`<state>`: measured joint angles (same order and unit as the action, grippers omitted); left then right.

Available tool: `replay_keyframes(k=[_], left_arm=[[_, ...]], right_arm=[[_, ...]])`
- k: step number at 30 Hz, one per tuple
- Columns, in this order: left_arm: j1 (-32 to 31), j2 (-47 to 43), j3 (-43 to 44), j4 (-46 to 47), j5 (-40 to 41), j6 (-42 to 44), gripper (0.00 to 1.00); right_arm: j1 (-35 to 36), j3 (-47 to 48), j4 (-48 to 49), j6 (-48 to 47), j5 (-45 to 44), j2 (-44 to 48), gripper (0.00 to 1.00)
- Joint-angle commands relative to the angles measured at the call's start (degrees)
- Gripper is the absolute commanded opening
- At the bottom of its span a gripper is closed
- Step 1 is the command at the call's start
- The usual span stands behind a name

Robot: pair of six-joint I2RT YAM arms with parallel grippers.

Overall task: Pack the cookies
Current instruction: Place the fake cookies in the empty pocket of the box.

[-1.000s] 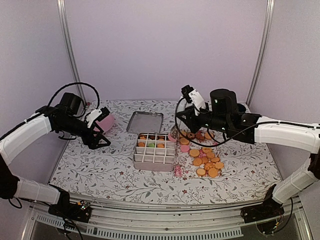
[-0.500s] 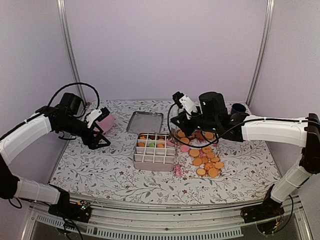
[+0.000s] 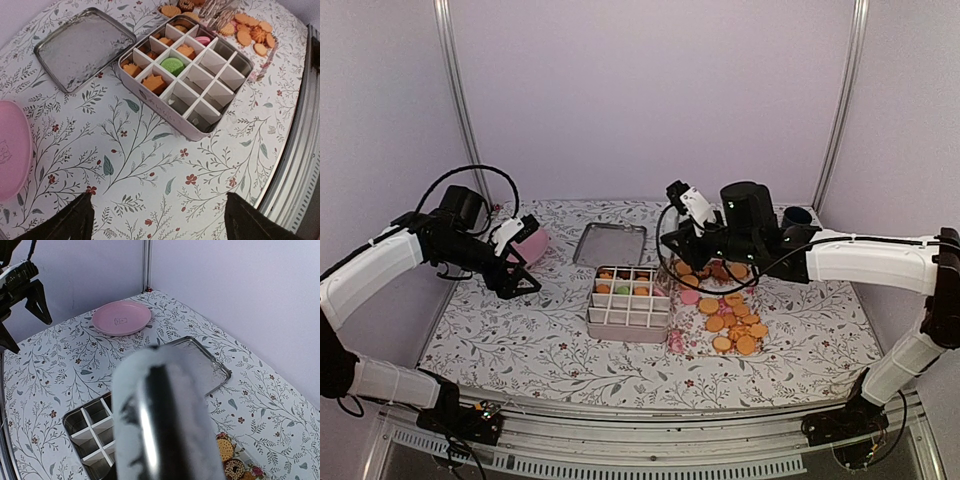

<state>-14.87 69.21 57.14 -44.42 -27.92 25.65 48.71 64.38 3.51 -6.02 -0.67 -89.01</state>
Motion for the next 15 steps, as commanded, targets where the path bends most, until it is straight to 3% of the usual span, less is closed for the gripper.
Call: replay_keyframes(k=[1, 7, 15], left_arm=[[0.48, -1.14, 0.16, 0.24, -0.14, -0.05, 0.91], [0.53, -1.09, 0.34, -0.1, -0.14, 0.06, 0.91], [0.51, -1.03, 0.42, -0.31, 0.14, 0.3, 0.91]], right_arm=[[-0.38, 0.77, 2.33, 0.76, 0.53, 3.91, 0.32], [-1.4, -1.48, 2.09, 1.51, -0.7, 7.73, 0.29], [-5.35, -11.22, 0.31, 2.79, -2.62, 16.81, 0.29]])
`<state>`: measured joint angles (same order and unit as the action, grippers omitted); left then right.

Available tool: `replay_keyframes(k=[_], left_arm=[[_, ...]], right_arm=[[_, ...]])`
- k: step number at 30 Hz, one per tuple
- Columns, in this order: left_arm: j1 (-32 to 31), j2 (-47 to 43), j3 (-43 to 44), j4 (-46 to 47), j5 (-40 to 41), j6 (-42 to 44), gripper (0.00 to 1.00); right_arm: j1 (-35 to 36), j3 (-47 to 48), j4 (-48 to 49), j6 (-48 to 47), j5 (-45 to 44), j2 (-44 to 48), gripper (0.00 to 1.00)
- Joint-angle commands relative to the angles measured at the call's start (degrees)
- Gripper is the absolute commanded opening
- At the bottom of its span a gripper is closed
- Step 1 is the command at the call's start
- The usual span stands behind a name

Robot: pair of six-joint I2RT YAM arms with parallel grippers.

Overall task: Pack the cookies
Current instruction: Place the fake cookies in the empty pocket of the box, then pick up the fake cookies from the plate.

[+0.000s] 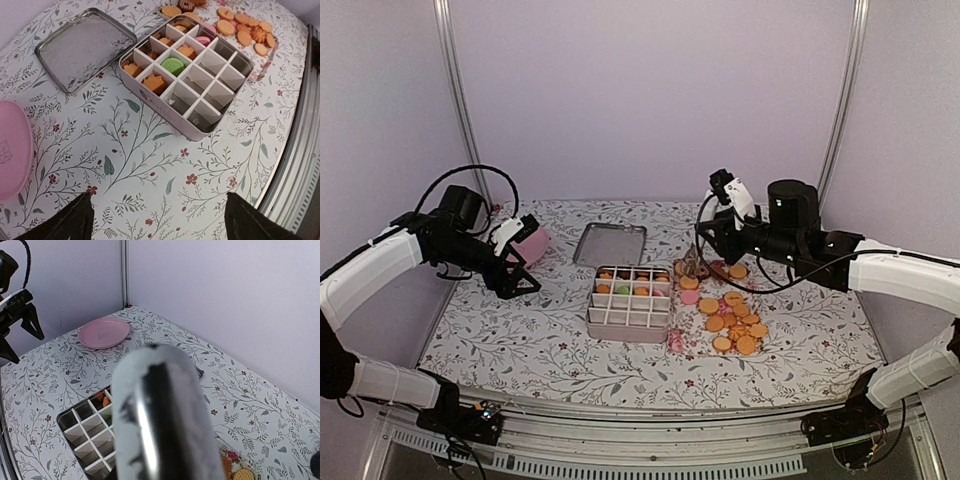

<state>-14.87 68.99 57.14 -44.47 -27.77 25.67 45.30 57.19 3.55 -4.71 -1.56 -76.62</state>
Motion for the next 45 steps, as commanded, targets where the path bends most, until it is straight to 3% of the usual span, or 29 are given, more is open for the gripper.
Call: replay_keyframes(k=[1, 7, 26, 36, 40, 45], left_arm=[[0.51, -0.83, 0.49, -0.3, -0.05, 0.36, 0.91], [0.53, -0.19, 1.1, -0.39, -0.36, 0.11, 0.91], [0.54, -0.62, 1.21, -0.97, 0.46, 0.56, 0.92], [0.47, -0.79, 0.99, -0.94, 0.68, 0.61, 0.92], [0.48, -0.86, 1.12, -1.06, 0.73, 0.54, 0.92], [0.51, -0.87, 1.13, -1.14, 0.56, 0.62, 0.92]], right_arm=[[-2.29, -5.24, -0.03, 1.58, -2.03, 5.44, 0.29], [-4.17, -10.03, -0.15, 2.3, -2.12, 7.99, 0.33], [-4.86, -12.07, 6.93, 1.98, -1.55, -0.48, 0.43], [-4.91, -14.39, 8.16, 2.26, -0.25, -2.01, 0.43], [-4.84, -14.06, 8.23, 2.49, -0.28, -1.27, 0.35], [-4.95, -14.09, 8.06, 2.16, -1.35, 0.81, 0.13]])
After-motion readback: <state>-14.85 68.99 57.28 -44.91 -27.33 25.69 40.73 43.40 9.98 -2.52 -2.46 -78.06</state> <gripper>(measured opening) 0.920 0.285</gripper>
